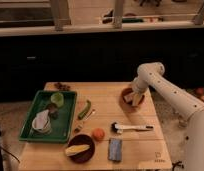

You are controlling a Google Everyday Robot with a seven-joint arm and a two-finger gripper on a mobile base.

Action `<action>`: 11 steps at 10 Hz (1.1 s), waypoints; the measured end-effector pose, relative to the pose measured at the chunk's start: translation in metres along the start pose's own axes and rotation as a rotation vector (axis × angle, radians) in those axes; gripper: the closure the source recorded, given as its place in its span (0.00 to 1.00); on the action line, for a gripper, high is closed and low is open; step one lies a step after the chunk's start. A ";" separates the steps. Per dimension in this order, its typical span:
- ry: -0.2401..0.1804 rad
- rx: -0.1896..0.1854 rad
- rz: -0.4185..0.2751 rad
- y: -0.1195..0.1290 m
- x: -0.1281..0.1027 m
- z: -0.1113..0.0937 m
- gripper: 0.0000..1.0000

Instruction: Place eraser in table surface

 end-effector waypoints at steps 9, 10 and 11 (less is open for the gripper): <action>-0.027 0.014 -0.107 -0.010 0.006 0.006 0.20; -0.032 0.011 -0.123 -0.011 0.006 0.009 0.20; -0.037 0.008 -0.132 -0.011 0.007 0.012 0.20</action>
